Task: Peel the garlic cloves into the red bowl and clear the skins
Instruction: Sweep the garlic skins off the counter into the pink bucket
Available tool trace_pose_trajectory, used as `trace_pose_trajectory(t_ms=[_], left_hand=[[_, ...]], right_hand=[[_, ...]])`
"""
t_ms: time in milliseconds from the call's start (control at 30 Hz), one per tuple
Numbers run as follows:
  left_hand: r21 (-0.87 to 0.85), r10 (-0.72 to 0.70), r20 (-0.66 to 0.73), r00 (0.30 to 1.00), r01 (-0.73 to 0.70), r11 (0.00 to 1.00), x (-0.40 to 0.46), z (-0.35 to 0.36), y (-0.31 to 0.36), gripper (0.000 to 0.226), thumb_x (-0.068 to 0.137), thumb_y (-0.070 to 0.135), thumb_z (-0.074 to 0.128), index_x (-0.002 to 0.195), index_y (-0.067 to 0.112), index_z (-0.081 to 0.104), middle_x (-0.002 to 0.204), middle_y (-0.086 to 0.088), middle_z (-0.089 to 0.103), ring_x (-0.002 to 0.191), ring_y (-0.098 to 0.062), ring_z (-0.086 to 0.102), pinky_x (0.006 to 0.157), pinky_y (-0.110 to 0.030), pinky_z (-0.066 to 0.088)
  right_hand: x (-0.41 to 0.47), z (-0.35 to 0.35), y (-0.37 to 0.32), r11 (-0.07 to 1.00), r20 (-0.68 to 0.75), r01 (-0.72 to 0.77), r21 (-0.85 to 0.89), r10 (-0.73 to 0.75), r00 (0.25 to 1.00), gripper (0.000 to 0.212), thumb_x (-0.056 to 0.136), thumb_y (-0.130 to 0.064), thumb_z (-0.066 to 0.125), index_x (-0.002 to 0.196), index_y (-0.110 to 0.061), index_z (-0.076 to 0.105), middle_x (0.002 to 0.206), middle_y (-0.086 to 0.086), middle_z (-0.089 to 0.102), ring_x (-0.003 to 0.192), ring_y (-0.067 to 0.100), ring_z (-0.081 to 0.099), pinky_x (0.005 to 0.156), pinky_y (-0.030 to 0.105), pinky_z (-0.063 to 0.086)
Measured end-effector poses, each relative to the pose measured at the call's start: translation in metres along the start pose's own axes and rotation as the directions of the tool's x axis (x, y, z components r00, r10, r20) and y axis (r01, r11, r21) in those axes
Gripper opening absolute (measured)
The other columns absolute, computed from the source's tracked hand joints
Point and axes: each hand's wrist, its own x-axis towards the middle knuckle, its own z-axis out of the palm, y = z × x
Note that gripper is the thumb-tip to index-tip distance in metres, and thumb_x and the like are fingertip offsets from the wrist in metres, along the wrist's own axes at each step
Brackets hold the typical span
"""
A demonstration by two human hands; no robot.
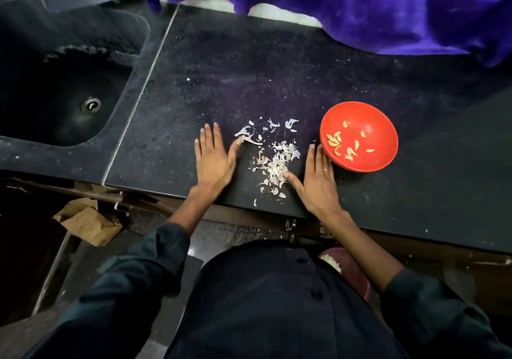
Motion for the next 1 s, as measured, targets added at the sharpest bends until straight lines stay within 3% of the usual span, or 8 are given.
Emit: trace_pose_trajectory(t_ms=[67, 200, 400, 533, 600, 700, 900, 1000], left_hand=[[0.096, -0.02, 0.019, 1.0, 0.018, 0.995, 0.011, 0.002, -0.001, 0.088, 0.09, 0.065, 0.007, 0.153, 0.004, 0.007, 0.162, -0.013, 0.005, 0.15, -0.022, -0.002, 0.121, -0.04, -0.005], [0.092, 0.154, 0.1, 0.983, -0.163, 0.982, 0.011, 0.019, 0.025, 0.089, 0.091, 0.069, -0.002, 0.153, 0.005, 0.006, 0.162, -0.011, 0.004, 0.149, -0.018, -0.003, 0.121, -0.036, -0.007], [-0.249, 0.337, 0.134, 0.932, -0.298, 0.922, -0.023, 0.024, 0.049, 0.066, 0.099, 0.049, 0.012, 0.154, 0.011, 0.013, 0.161, -0.006, 0.012, 0.149, -0.012, 0.006, 0.12, -0.026, -0.001], [-0.222, 0.196, 0.004, 0.981, -0.19, 0.956, 0.004, 0.013, 0.032, 0.063, 0.103, 0.047, 0.021, 0.154, 0.013, 0.011, 0.161, -0.005, 0.007, 0.149, -0.015, 0.001, 0.121, -0.032, 0.0], [-0.137, 0.101, 0.022, 0.995, -0.097, 0.986, 0.028, 0.013, 0.027, 0.065, 0.103, 0.048, 0.021, 0.154, 0.008, 0.012, 0.162, -0.009, 0.009, 0.15, -0.018, 0.002, 0.122, -0.033, -0.002], [-0.023, 0.177, 0.077, 0.981, -0.175, 0.984, 0.051, 0.02, 0.034, 0.061, 0.105, 0.043, 0.019, 0.153, 0.006, 0.013, 0.162, -0.009, 0.01, 0.15, -0.017, 0.003, 0.121, -0.032, -0.004], [-0.122, 0.438, 0.148, 0.887, -0.423, 0.898, 0.061, 0.029, 0.056, 0.052, 0.103, 0.028, 0.019, 0.146, 0.005, 0.037, 0.154, -0.01, 0.034, 0.147, -0.017, 0.021, 0.119, -0.025, 0.003], [-0.164, 0.493, 0.167, 0.854, -0.469, 0.868, 0.043, 0.028, 0.049, 0.055, 0.1, 0.028, 0.018, 0.142, 0.002, 0.042, 0.151, -0.012, 0.04, 0.145, -0.018, 0.026, 0.12, -0.024, 0.007]], right_hand=[[0.012, 0.001, -0.002, 0.999, -0.01, -0.026, -0.04, 0.026, 1.0, 0.105, 0.083, -0.078, 0.004, 0.152, 0.001, -0.002, 0.16, 0.022, 0.0, 0.15, 0.03, 0.003, 0.12, 0.037, -0.003], [0.03, 0.009, -0.019, 0.999, -0.014, 0.0, -0.034, -0.001, 1.0, 0.111, 0.077, -0.077, -0.015, 0.15, 0.005, 0.0, 0.159, 0.023, 0.001, 0.15, 0.029, 0.0, 0.12, 0.037, -0.005], [0.021, 0.007, -0.027, 0.943, 0.064, 0.295, 0.153, -0.307, 0.95, 0.078, 0.098, -0.054, 0.02, 0.151, -0.002, -0.006, 0.161, 0.013, -0.006, 0.149, 0.019, -0.007, 0.118, 0.024, -0.01], [0.046, 0.0, -0.024, 0.939, -0.095, 0.218, 0.265, -0.199, 0.975, 0.08, 0.099, -0.052, 0.036, 0.153, -0.008, -0.004, 0.161, 0.014, -0.009, 0.149, 0.022, -0.009, 0.12, 0.031, -0.004], [0.068, -0.001, -0.028, 0.964, -0.101, 0.138, 0.229, -0.118, 0.988, 0.079, 0.099, -0.052, 0.036, 0.153, -0.008, -0.002, 0.16, 0.02, -0.008, 0.149, 0.029, -0.007, 0.12, 0.036, -0.003], [0.095, 0.0, -0.037, 0.984, -0.061, 0.07, 0.166, -0.061, 0.996, 0.073, 0.101, -0.05, 0.028, 0.153, -0.005, 0.002, 0.16, 0.02, -0.002, 0.15, 0.029, -0.003, 0.121, 0.038, -0.004], [0.099, 0.001, -0.034, 0.953, -0.083, 0.269, 0.139, -0.26, 0.962, 0.051, 0.105, -0.023, 0.03, 0.149, 0.002, 0.024, 0.159, 0.016, 0.019, 0.149, 0.023, 0.014, 0.119, 0.028, -0.002], [0.077, 0.006, -0.023, 0.93, -0.071, 0.321, 0.178, -0.313, 0.947, 0.057, 0.102, -0.031, 0.023, 0.147, 0.004, 0.03, 0.156, 0.018, 0.026, 0.147, 0.025, 0.02, 0.121, 0.03, 0.004]])
